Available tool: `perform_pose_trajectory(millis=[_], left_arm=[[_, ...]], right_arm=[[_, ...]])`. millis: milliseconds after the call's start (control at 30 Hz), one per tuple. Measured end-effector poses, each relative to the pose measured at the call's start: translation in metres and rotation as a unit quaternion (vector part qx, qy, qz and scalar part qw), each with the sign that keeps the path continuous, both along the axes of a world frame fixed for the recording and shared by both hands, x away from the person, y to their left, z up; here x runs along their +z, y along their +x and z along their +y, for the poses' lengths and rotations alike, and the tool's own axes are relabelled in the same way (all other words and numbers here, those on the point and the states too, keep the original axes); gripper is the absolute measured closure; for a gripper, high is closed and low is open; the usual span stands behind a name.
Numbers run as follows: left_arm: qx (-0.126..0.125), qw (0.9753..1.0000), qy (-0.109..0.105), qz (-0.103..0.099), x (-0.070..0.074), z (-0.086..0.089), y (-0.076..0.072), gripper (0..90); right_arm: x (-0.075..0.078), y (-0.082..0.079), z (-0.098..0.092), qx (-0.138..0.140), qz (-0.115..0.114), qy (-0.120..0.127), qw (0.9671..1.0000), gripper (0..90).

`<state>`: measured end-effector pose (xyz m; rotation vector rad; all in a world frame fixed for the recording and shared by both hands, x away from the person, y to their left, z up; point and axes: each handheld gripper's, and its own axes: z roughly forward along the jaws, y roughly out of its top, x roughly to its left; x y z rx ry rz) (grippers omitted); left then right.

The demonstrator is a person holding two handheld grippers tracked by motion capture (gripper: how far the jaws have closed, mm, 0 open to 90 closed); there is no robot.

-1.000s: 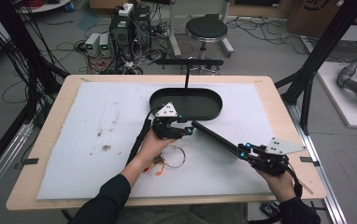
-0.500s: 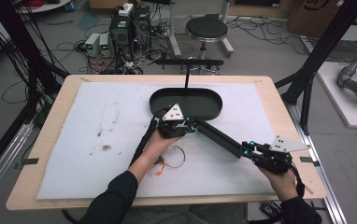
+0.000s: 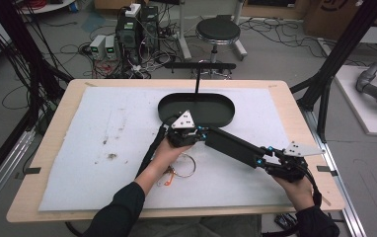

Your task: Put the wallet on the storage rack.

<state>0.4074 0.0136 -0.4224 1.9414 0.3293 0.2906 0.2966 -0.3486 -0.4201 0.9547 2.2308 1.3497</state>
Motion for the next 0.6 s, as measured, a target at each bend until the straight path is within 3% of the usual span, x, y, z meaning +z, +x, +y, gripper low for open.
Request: perform_pose_trajectory(millis=[33, 67, 100, 167, 267, 367, 500, 567, 600], left_arm=[[-0.001, 1.0, 0.001, 0.003, 0.0, 0.001, 0.0, 82.6], [-0.001, 1.0, 0.001, 0.003, 0.0, 0.001, 0.0, 82.6], [-0.003, 1.0, 0.001, 0.005, 0.0, 0.001, 0.0, 82.5], [-0.003, 0.9999, -0.001, 0.01, 0.0, 0.002, 0.0, 81.1], [0.001, 0.9999, -0.006, 0.013, 0.002, 0.004, -0.001, 68.5], [0.004, 0.9998, -0.003, 0.017, 0.003, 0.009, -0.002, 61.7], [0.001, 0.9996, -0.003, 0.027, 0.005, 0.024, -0.003, 49.1], [-0.009, 0.9994, -0.01, 0.033, 0.007, 0.034, -0.005, 48.6], [-0.015, 0.9992, -0.014, 0.034, 0.008, 0.04, -0.006, 43.6]], right_arm=[[-0.003, 0.003, 0.001, 0.005, 0.008, -0.009, 0.9999, 63.7], [-0.003, 0.003, 0.001, 0.005, 0.008, -0.009, 0.9999, 63.7], [-0.004, 0.005, 0.0, 0.018, 0.003, -0.013, 0.9998, 72.3], [-0.003, 0.006, -0.002, 0.029, 0.005, -0.014, 0.9995, 75.3], [-0.001, 0.006, -0.001, 0.043, 0.003, -0.017, 0.9989, 76.7], [0.002, 0.005, 0.001, 0.053, -0.001, -0.02, 0.9984, 77.0], [0.008, 0.003, 0.009, 0.078, -0.017, -0.02, 0.9966, 77.3], [0.012, 0.002, 0.013, 0.088, -0.025, -0.015, 0.9956, 77.3], [0.016, 0.002, 0.018, 0.107, -0.032, -0.003, 0.9938, 77.3]])
